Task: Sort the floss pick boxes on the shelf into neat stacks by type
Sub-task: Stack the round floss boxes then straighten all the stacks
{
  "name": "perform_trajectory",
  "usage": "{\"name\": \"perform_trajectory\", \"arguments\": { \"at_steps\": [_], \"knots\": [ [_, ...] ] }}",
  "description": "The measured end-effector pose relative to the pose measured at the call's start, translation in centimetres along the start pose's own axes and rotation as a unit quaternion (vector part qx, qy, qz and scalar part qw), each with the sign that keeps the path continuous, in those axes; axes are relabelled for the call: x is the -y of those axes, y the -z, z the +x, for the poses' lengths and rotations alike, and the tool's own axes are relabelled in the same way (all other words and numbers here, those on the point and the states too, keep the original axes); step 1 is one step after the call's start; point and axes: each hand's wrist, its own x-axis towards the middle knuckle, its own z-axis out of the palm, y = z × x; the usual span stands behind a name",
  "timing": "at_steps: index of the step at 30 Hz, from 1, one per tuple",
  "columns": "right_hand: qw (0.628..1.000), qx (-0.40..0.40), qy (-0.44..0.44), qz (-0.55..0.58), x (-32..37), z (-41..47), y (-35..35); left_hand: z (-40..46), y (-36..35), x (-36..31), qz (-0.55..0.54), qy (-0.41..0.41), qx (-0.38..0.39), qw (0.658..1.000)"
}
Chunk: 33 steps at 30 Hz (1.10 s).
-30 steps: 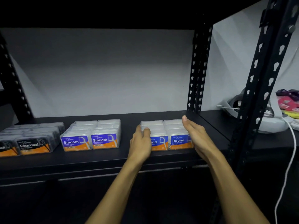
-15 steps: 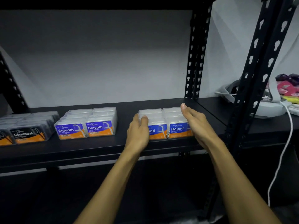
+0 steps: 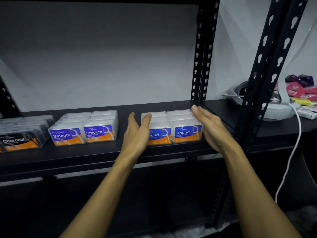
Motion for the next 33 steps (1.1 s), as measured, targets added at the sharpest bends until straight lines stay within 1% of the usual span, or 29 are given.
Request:
{"name": "perform_trajectory", "arguments": {
  "at_steps": [2,4,6,8,11,13,15,19,22,33],
  "knots": [
    [0.992,0.002,0.031,-0.123,1.1,-0.6,0.2,0.1,1.1,-0.6,0.083,-0.049,0.011,0.995],
    [0.968,0.027,0.060,-0.243,2.4,-1.0,0.1,0.9,2.2,-1.2,0.198,-0.111,0.045,0.973],
    [0.942,0.071,0.078,-0.318,3.6,-0.9,-0.2,2.0,3.0,-1.9,0.310,-0.171,0.102,0.930],
    [0.905,0.109,0.075,-0.405,4.3,0.0,-0.6,3.1,3.3,-2.7,0.398,-0.217,0.157,0.878],
    [0.842,0.159,0.048,-0.514,4.8,1.7,-0.9,4.7,3.3,-2.8,0.471,-0.243,0.214,0.821],
    [0.813,0.182,0.036,-0.552,5.3,2.5,-1.1,5.5,3.0,-2.4,0.501,-0.249,0.229,0.797],
    [0.799,0.190,0.039,-0.569,5.4,3.0,-1.2,5.9,2.8,-1.8,0.491,-0.241,0.242,0.801],
    [0.793,0.190,0.049,-0.577,5.1,3.2,-1.3,5.7,2.4,-0.9,0.455,-0.249,0.235,0.822],
    [0.790,0.188,0.055,-0.580,5.1,3.0,-1.3,5.8,2.3,-0.7,0.442,-0.248,0.230,0.831],
    [0.789,0.185,0.078,-0.581,5.1,2.8,-1.3,6.0,2.1,-0.6,0.459,-0.243,0.215,0.827]
  ]
}}
